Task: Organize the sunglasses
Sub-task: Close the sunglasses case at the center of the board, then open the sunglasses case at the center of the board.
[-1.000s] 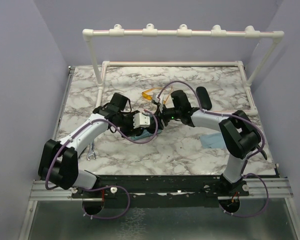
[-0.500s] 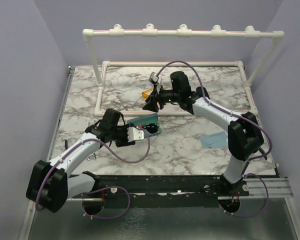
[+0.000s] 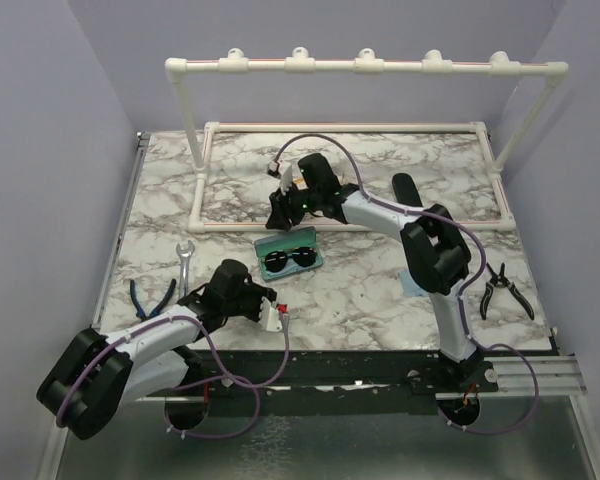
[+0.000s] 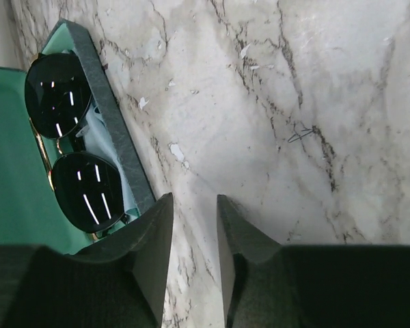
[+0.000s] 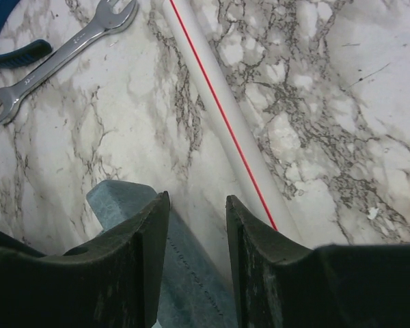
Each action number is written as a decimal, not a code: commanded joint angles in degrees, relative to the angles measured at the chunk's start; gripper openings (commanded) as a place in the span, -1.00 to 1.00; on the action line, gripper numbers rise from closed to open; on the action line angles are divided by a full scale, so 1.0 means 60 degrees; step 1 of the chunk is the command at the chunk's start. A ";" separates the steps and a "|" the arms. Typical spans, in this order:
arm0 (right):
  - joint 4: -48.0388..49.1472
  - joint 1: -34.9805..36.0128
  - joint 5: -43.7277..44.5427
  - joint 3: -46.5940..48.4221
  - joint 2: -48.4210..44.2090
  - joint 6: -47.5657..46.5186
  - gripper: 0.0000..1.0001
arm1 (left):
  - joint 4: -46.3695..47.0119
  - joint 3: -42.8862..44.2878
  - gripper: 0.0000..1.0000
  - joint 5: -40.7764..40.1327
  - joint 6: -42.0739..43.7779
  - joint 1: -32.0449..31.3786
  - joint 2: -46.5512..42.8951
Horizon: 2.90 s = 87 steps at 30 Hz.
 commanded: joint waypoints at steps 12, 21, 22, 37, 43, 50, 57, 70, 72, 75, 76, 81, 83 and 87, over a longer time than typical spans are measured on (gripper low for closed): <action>0.1053 0.0650 0.0288 -0.1939 -0.0610 0.0263 -0.27 | 0.3024 -0.1082 -0.48 -0.1060 0.1187 -0.0124 0.1497; 0.2866 0.1198 0.1986 -0.4255 -0.1446 0.0979 -0.27 | 0.3613 -0.0950 -0.48 -0.1068 0.0752 0.0048 0.1772; 0.2955 0.1237 0.2042 -0.4429 -0.1472 0.0991 -0.27 | 0.3608 -0.0907 -0.48 -0.1050 0.0753 0.0064 0.1789; 0.0803 0.1241 0.1894 -0.4025 -0.2860 -0.0285 0.00 | -0.0198 -0.0325 -0.35 -0.0763 0.0605 0.0125 -0.0133; -0.0447 0.0893 0.2986 -0.3912 -0.4185 -0.0346 0.07 | -0.1747 0.0537 -0.08 -0.0308 -0.1167 0.0125 -0.1692; -0.1320 -0.0753 0.5516 -0.5037 -0.6313 0.1796 0.15 | -0.1361 0.1388 0.12 -0.0316 -0.5777 0.0261 -0.2843; -0.2201 -0.2955 0.7644 -0.6081 -0.7559 0.2600 0.71 | 0.0591 0.1506 0.82 -0.2133 -1.1558 0.1544 -0.3771; -0.1941 -0.5031 0.6533 -0.3176 -0.3363 0.0070 1.00 | 0.1143 0.0278 0.98 -0.3698 -1.5432 0.3958 -0.5527; -0.1992 -0.5272 0.6459 -0.2659 -0.2699 -0.0208 0.98 | 0.1244 0.0150 0.98 -0.3720 -1.5374 0.4031 -0.5720; -0.2339 -0.5553 0.6589 -0.1843 -0.1686 -0.0515 0.96 | 0.1570 -0.0035 0.98 -0.3592 -1.5397 0.4062 -0.5838; -0.2445 -0.5613 0.6547 -0.1601 -0.1394 -0.0591 0.96 | 0.1672 -0.0080 0.98 -0.3449 -1.5403 0.4065 -0.5838; -0.2597 -0.5827 0.5255 -0.0955 -0.0402 -0.0872 0.84 | 0.2112 -0.0247 0.98 -0.3039 -1.5512 0.4058 -0.5773; -0.2813 -0.5829 0.4984 -0.0706 -0.0215 -0.0788 0.78 | 0.2172 -0.0266 0.98 -0.3011 -1.5500 0.4077 -0.5732; -0.2655 -0.5835 0.4675 -0.0839 -0.0196 -0.0780 0.66 | 0.2261 -0.0321 0.98 -0.2979 -1.5498 0.4078 -0.5708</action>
